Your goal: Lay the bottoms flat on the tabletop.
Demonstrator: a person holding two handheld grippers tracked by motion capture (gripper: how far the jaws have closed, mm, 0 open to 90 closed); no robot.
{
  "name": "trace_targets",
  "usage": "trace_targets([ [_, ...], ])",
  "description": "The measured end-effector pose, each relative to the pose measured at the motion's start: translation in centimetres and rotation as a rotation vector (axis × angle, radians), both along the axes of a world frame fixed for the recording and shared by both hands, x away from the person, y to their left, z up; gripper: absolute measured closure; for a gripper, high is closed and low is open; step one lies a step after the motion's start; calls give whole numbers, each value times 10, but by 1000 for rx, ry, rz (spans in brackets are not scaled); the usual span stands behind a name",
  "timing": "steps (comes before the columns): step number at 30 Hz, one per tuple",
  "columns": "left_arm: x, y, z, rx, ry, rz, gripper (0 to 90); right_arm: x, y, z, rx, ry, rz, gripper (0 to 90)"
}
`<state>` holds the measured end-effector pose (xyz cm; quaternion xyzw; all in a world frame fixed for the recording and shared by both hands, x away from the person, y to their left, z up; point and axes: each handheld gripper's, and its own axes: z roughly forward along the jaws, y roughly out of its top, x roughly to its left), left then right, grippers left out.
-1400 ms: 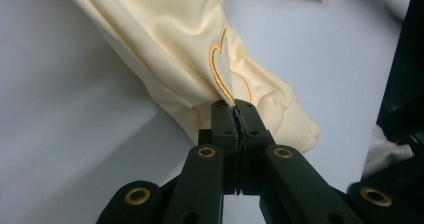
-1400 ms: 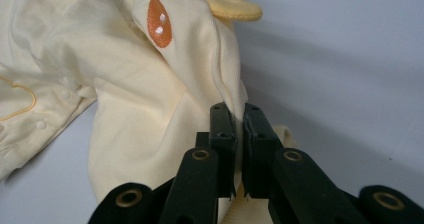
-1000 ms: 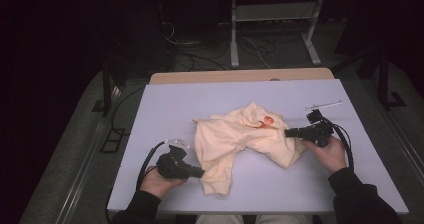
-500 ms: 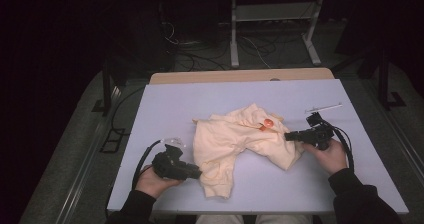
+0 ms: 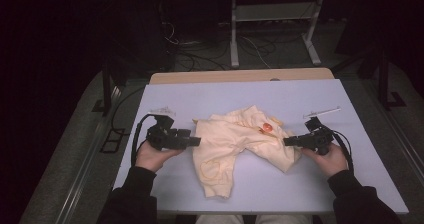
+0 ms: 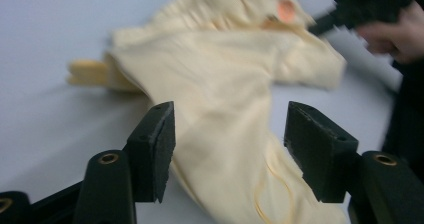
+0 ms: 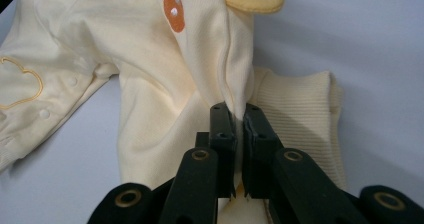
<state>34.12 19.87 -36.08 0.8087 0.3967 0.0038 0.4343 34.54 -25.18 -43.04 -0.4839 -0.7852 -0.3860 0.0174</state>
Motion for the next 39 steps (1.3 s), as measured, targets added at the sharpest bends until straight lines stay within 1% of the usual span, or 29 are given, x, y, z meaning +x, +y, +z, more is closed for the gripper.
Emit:
trace_targets([
  [1,7,-2,-1,0,-6,30,360,0,0,0,-1,-1,1,835],
  [3,16,-4,-3,1,-12,67,359,0,0,0,-1,-1,1,836],
  [5,27,-8,-6,33,-32,102,359,0,0,0,0,-3,3,835],
  [7,36,-10,-9,48,-40,128,358,0,0,0,0,-2,4,835],
  [8,41,-10,-10,36,-33,140,358,0,0,0,-1,-2,4,835],
  [10,48,-12,-12,30,-25,162,357,0,0,-1,-1,-2,4,835],
  [13,58,-15,-17,20,-1,202,336,-1,1,-1,-2,0,7,835],
  [14,61,-16,-20,15,19,224,336,-1,1,-1,-2,0,8,835],
  [15,62,-17,-22,13,40,235,336,-1,1,-2,-3,0,9,835],
  [16,64,-18,-26,13,75,239,337,-1,1,-2,-5,0,10,835],
  [17,66,-20,-32,24,115,231,339,-1,1,-2,-5,-2,9,835],
  [18,67,-22,-36,44,139,225,345,-1,1,-1,-4,-2,10,835],
  [19,67,-23,-39,53,154,218,375,-2,1,-1,-4,0,10,835],
  [21,66,-25,-44,50,177,195,512,-2,2,-1,-3,1,11,833],
  [22,65,-26,-46,53,188,188,604,-2,2,-1,-3,2,14,833],
  [23,65,-26,-48,71,194,173,682,-2,2,-1,-6,1,16,833],
  [24,64,-27,-49,78,197,167,726,-3,3,-1,-6,1,16,832],
  [26,62,-27,-51,75,208,147,818,-2,3,-1,-4,2,17,826],
  [27,61,-28,-52,82,210,136,827,-2,3,0,-2,4,16,817],
  [29,60,-28,-54,83,216,126,834,-2,3,3,-5,-5,12,762],
  [31,59,-27,-56,76,217,119,838,-2,4,11,-15,-39,-3,667],
  [32,59,-27,-56,75,217,117,838,-2,4,18,-15,-71,-2,626],
  [33,58,-27,-57,75,215,112,838,-3,5,23,-22,-91,-1,595],
  [34,58,-27,-58,77,215,103,838,-2,6,31,-29,-132,8,558],
  [35,58,-28,-59,84,215,100,838,-1,7,35,-28,-152,13,533],
  [36,58,-28,-59,89,214,96,838,2,10,42,-22,-185,21,496],
  [37,58,-29,-60,92,212,99,838,5,12,45,-17,-195,24,477],
  [38,58,-30,-60,90,212,99,838,12,17,48,-8,-201,29,457],
  [39,58,-32,-60,93,208,94,838,16,20,49,-10,-201,28,443],
])
